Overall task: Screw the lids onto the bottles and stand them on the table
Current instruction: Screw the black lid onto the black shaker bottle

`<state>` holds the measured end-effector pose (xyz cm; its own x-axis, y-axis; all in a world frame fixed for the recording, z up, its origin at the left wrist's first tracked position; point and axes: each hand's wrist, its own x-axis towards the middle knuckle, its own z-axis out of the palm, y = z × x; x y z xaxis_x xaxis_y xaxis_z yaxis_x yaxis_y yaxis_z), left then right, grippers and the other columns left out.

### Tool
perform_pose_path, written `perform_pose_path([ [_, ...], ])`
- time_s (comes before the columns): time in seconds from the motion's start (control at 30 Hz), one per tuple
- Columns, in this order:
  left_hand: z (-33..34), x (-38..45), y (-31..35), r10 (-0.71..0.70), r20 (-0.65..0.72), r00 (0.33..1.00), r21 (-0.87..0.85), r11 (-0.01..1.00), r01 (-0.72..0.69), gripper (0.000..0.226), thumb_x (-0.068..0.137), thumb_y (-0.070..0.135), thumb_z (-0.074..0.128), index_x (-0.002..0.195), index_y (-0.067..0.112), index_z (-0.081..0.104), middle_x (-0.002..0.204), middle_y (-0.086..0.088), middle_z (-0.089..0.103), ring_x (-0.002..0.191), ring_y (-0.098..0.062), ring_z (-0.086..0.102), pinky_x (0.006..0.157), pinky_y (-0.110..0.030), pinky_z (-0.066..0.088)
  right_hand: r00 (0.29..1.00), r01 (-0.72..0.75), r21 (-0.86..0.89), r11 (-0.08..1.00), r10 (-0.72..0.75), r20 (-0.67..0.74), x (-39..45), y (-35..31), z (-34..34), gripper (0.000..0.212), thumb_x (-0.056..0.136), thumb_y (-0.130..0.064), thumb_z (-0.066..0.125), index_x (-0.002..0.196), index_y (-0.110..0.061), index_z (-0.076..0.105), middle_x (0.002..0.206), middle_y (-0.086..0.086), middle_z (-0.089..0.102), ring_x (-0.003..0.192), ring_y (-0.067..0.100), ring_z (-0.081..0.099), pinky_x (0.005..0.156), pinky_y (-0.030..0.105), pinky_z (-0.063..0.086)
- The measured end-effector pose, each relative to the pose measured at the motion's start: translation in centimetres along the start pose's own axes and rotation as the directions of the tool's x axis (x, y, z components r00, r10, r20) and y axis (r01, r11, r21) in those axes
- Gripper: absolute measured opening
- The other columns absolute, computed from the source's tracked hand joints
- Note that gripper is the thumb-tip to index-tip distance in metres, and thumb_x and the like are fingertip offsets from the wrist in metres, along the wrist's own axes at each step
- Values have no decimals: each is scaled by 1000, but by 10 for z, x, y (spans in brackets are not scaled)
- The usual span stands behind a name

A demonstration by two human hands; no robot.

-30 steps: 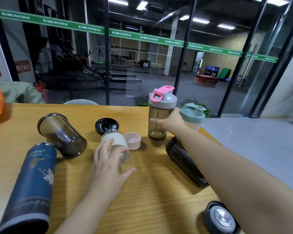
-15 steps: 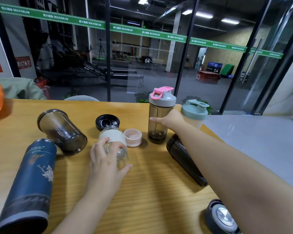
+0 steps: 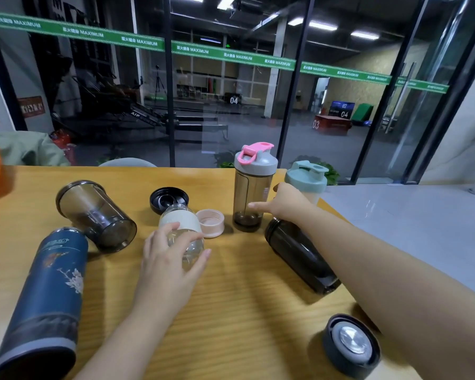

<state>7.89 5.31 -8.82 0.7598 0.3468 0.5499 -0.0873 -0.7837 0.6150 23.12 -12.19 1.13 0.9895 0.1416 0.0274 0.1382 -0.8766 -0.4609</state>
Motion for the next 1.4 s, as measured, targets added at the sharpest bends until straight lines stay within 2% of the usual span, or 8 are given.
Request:
perform_pose_path([
  [0.37,-17,23,32,-82,-66,994,-37,996,79,40,91,42,50,122,17,53,123,3,46,111,-21,49,90,-32,37,978,161,-203,966,-129,164,-20,42,8,96,70,-53,77,147,-24,27,145,5,41,128,26,45,99,40,45],
  [0.6,-24,106,8,-243,-7,970,8,970,243,39,96,35,46,130,17,46,139,-9,38,120,-27,45,92,-34,33,983,182,-350,919,-164,82,-16,51,18,87,68,-53,76,140,-30,34,135,0,43,117,24,51,78,37,50],
  [0.73,-12,144,-30,-445,50,894,-155,881,447,40,97,29,42,136,20,42,144,-9,37,116,-24,45,97,-35,34,982,191,-383,904,-178,70,-15,50,20,78,69,-49,74,135,-29,38,127,0,45,106,23,54,70,34,50],
  [0.87,6,164,-59,-554,96,827,-78,824,561,51,95,18,44,144,16,33,148,-15,33,129,-36,39,107,-43,34,980,200,-398,895,-189,67,-16,50,22,75,70,-47,73,133,-29,37,126,-1,44,101,22,54,69,33,50],
  [1.0,16,171,-72,-685,168,709,10,720,694,59,86,4,44,142,7,27,138,-20,39,113,-40,48,91,-48,48,975,218,-430,876,-212,62,-16,49,25,72,69,-47,71,130,-28,40,123,0,45,98,24,56,73,37,55],
  [1.13,26,174,-74,-709,196,677,-1,690,723,45,85,0,46,130,-3,41,123,-19,53,91,-31,53,51,-33,45,974,223,-433,873,-220,58,-16,50,26,69,69,-47,70,128,-27,40,122,0,45,97,25,57,72,38,54],
  [1.27,34,173,-73,-738,197,646,-78,645,761,38,93,-3,41,131,-2,45,131,-18,52,111,-34,57,54,-31,45,972,229,-442,867,-227,59,-16,51,27,70,68,-47,70,128,-27,40,121,-1,45,97,25,57,72,37,53],
  [1.4,29,172,-68,-772,186,608,-223,570,791,41,93,-6,39,134,0,41,135,-19,50,88,-31,58,30,-27,43,971,231,-444,866,-233,51,-16,50,26,68,68,-47,70,126,-27,41,119,0,46,96,25,58,72,38,55],
])
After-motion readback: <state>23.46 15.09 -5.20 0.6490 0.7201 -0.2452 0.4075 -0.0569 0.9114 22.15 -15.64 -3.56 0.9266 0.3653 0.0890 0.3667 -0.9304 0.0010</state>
